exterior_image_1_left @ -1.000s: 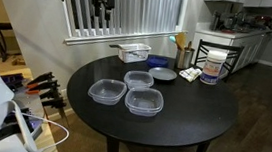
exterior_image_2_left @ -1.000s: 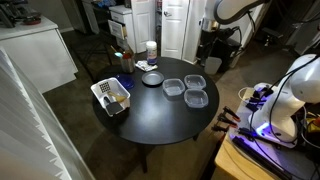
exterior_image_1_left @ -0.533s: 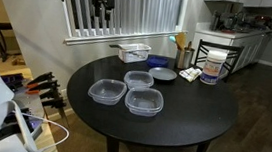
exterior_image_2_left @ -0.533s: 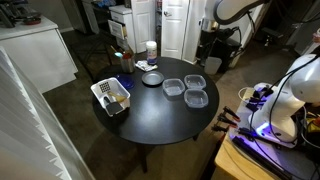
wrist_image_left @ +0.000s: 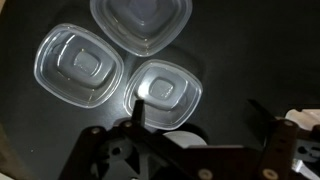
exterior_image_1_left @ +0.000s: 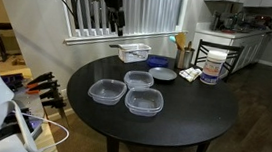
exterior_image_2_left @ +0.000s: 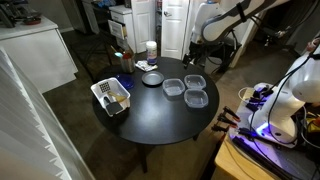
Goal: Stack the three bowls onto each other
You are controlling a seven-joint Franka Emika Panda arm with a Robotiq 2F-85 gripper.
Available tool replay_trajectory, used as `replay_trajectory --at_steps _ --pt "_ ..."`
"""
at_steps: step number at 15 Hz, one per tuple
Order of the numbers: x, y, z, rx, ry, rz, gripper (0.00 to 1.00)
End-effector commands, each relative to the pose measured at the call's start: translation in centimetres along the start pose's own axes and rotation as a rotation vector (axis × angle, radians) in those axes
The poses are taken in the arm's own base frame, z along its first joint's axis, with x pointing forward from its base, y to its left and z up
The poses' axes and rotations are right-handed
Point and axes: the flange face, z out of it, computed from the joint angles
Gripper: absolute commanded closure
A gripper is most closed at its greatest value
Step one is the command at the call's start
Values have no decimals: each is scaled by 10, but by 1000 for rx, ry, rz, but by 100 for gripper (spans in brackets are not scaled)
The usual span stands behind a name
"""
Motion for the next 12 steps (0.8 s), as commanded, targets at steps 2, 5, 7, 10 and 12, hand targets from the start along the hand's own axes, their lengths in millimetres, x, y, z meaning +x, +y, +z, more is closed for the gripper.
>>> replay_trajectory --at_steps 2,5,7,10,12 --pt "19 0 40 -62 122 69 0" --pt "27 6 56 -95 191 178 0" --pt "25 8 70 -155 148 236 0" --pt "10 1 83 -184 -41 235 0" --pt "10 5 84 -189 -21 247 0"
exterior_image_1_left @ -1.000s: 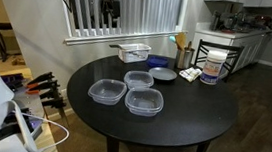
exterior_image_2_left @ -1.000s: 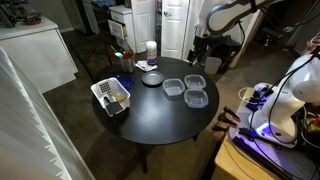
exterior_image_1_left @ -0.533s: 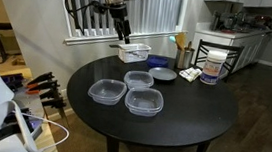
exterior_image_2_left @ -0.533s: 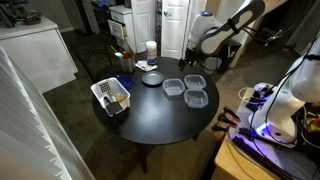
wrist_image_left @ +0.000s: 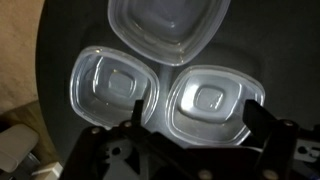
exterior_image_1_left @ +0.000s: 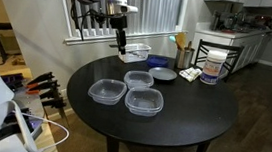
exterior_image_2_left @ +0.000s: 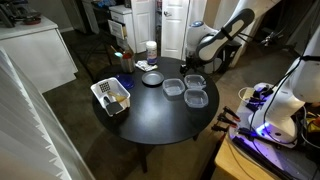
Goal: Stack the three bowls onto each other
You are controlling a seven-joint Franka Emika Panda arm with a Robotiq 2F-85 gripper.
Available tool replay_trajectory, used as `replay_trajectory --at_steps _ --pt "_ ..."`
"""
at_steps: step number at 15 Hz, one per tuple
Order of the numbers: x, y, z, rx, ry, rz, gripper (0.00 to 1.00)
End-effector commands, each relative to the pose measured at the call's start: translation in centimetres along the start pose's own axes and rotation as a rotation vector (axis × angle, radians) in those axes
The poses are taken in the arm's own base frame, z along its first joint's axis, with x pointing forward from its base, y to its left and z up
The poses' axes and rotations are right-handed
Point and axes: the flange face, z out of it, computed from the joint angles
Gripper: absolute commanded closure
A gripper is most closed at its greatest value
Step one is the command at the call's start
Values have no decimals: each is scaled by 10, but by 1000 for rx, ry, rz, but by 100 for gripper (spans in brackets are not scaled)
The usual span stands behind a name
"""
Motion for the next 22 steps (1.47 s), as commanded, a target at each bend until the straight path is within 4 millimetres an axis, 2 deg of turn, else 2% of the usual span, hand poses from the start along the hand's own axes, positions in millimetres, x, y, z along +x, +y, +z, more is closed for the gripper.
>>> replay_trajectory --at_steps 1,7,8,10,16,20,21,22 --pt "-2 -5 -2 -6 -26 -4 0" --pt "-2 -13 -6 13 -34 3 0" --pt "-2 -16 2 22 -41 12 0" --pt "-1 -21 24 30 -42 30 0" --pt "-18 -30 126 16 -67 112 0" --pt "-29 -35 168 13 -105 145 0" --pt "-31 -37 175 13 -113 147 8" --pt "-32 -39 181 13 -115 148 26"
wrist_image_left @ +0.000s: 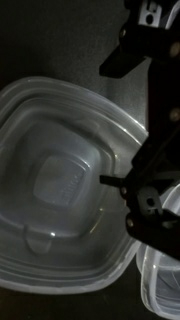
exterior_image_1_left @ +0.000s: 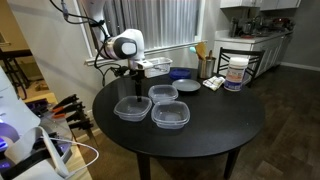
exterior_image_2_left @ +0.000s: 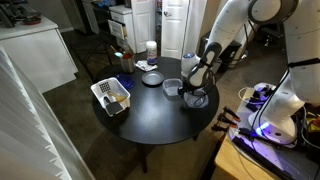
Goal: Stack the three bowls onto each other
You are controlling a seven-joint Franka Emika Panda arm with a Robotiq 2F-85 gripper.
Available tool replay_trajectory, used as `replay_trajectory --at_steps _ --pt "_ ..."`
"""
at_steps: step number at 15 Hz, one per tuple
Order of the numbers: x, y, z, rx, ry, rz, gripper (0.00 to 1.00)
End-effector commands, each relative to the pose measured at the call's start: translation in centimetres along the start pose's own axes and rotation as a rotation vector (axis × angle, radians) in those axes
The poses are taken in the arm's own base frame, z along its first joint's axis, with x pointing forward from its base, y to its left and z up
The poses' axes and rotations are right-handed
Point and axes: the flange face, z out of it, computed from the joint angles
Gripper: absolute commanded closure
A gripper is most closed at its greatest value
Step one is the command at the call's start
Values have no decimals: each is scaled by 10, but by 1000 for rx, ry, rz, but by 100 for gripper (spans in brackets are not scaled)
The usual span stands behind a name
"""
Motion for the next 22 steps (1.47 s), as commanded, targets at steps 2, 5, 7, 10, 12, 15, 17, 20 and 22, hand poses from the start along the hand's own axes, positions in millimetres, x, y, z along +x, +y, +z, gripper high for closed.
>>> replay_trajectory --at_steps 2,5,7,10,12,15,17,20,22 --pt "-2 -7 22 12 0 23 39" --pt "-4 -9 29 12 -8 34 59" --pt "-5 -9 32 9 -11 40 72" --pt "-9 -6 31 -24 2 73 91" --pt "-14 -2 26 -58 20 83 99" --pt "-29 4 16 -122 54 96 100" --pt "-45 8 11 -160 46 77 99" --pt "-67 10 -2 -185 60 37 99" --pt "-66 9 -20 -156 94 31 99"
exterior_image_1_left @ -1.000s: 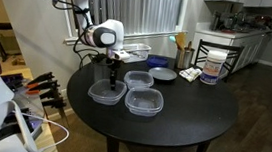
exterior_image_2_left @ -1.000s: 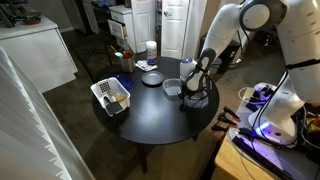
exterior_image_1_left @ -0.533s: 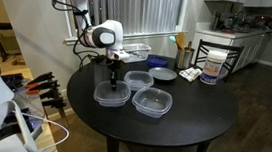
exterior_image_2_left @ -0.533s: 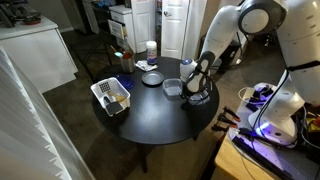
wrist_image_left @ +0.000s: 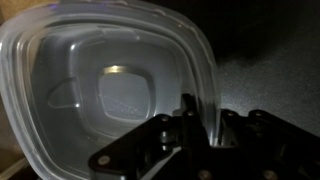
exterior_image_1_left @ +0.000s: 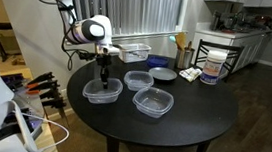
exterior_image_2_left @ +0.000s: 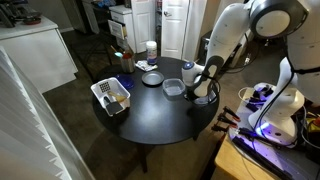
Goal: Stack the three bowls onto each other
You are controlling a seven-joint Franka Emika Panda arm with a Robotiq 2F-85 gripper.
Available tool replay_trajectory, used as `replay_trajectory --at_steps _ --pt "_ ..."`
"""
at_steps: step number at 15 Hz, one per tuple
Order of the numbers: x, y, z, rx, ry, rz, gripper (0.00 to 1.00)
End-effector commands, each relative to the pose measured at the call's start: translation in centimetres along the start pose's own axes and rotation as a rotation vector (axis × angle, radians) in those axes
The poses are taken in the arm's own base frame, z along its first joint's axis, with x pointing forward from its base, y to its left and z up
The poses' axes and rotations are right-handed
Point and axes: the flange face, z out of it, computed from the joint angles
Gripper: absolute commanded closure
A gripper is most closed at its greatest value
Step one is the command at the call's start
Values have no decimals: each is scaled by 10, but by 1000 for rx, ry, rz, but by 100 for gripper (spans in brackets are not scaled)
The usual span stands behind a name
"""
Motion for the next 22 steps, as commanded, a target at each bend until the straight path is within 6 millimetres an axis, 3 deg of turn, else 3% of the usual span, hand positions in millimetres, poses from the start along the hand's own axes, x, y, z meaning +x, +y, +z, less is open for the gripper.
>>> replay_trajectory --at_steps 1,7,12,16,22 --pt "1 15 -40 43 29 16 99" --pt "78 28 -110 187 17 148 99" --pt "150 24 -147 294 19 252 99" --pt "183 -2 -146 328 47 268 99" --pt "199 -49 -116 354 48 218 99"
